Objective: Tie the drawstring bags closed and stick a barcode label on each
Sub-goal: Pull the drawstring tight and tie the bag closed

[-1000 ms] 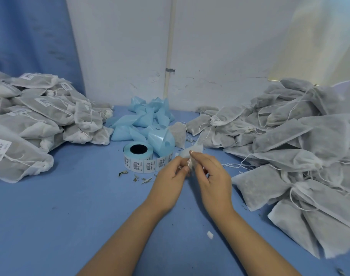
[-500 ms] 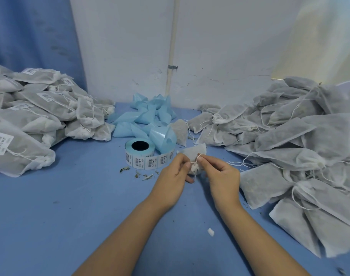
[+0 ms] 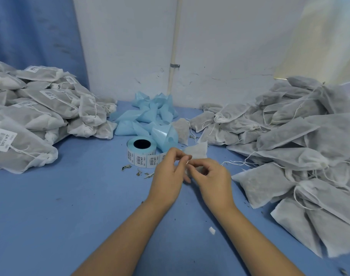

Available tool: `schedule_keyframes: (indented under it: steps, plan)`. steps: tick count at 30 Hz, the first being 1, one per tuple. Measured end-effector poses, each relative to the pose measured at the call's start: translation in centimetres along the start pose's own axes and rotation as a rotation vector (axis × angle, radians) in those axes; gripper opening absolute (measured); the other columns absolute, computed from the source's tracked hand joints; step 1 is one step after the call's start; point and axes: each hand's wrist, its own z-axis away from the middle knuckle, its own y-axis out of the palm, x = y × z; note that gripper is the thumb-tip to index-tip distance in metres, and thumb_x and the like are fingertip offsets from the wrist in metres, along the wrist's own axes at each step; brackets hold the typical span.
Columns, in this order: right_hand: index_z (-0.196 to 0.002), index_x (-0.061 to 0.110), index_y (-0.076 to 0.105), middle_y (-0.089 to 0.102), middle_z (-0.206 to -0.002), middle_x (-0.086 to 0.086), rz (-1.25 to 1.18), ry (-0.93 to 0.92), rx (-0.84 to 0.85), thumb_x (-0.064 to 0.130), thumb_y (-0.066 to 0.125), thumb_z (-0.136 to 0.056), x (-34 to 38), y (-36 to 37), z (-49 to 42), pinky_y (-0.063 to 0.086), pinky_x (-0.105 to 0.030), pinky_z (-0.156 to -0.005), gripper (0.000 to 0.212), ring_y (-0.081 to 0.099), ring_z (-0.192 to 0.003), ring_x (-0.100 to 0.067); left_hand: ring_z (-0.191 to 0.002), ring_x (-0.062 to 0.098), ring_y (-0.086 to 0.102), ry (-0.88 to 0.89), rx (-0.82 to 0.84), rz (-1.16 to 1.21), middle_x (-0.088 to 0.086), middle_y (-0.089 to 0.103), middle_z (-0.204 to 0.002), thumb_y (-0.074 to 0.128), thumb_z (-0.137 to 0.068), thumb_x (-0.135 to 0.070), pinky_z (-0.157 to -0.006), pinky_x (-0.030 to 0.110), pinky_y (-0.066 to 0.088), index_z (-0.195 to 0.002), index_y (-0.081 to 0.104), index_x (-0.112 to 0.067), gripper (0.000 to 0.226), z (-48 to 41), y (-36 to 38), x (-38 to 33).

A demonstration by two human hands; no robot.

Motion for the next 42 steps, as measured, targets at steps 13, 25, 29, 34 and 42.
schedule_keyframes:
  steps: [13, 25, 29, 34, 42]
  plan:
    - [-0.075, 0.013, 0.064, 0.064, -0.101, -0.006, -0.46, 0.361, -0.025, 0.007, 0.066, -0.084, 0.6, 0.7, -0.2, 0.044, -0.014, -0.066, 0.011, 0.06, -0.069, -0.006, -0.073, 0.004, 0.066, -0.057, 0.071, 0.224, -0.009, 0.073, -0.078, 0.049, -0.097, -0.007, -0.07, 0.015, 0.05, -0.085, 0.055, -0.014, 0.014, -0.7, 0.2, 0.7]
    - [-0.069, 0.012, 0.064, 0.063, -0.065, 0.003, -0.851, 0.475, 0.077, 0.006, 0.054, -0.087, 0.9, -0.3, -0.7, 0.033, -0.02, -0.055, 0.021, 0.051, -0.059, -0.006, -0.066, 0.001, 0.062, -0.038, 0.081, 0.172, -0.009, 0.068, -0.067, 0.06, -0.091, -0.006, -0.066, 0.01, 0.045, -0.081, 0.067, -0.013, 0.014, -1.0, -0.4, 0.5]
    - [-0.078, 0.009, 0.065, 0.068, -0.07, 0.002, -0.82, 0.481, 0.11, 0.01, 0.056, -0.09, 0.8, -0.1, -0.7, 0.04, -0.017, -0.056, 0.015, 0.059, -0.06, -0.005, -0.065, 0.001, 0.061, -0.052, 0.077, 0.164, -0.01, 0.067, -0.067, 0.06, -0.091, -0.007, -0.068, 0.013, 0.046, -0.081, 0.068, -0.014, 0.015, -1.0, -0.7, 0.5]
    - [-0.074, 0.008, 0.063, 0.061, -0.067, 0.0, -0.872, 0.47, 0.077, 0.006, 0.056, -0.09, 0.8, -0.1, -0.8, 0.034, -0.018, -0.051, 0.018, 0.042, -0.052, -0.009, -0.062, -0.004, 0.056, -0.066, 0.091, 0.124, -0.016, 0.063, -0.062, 0.06, -0.091, -0.008, -0.066, 0.011, 0.043, -0.082, 0.066, -0.015, 0.012, -0.9, -0.5, 0.4]
    - [-0.075, 0.009, 0.061, 0.057, -0.063, 0.002, -0.977, 0.547, 0.049, 0.006, 0.055, -0.089, 0.6, -0.6, -1.0, 0.03, -0.016, -0.047, 0.015, 0.033, -0.049, -0.008, -0.067, -0.003, 0.056, -0.077, 0.026, 0.054, -0.009, 0.063, -0.075, 0.061, -0.091, -0.011, -0.069, 0.011, 0.044, -0.082, 0.064, -0.02, 0.013, -1.0, -0.7, 0.5]
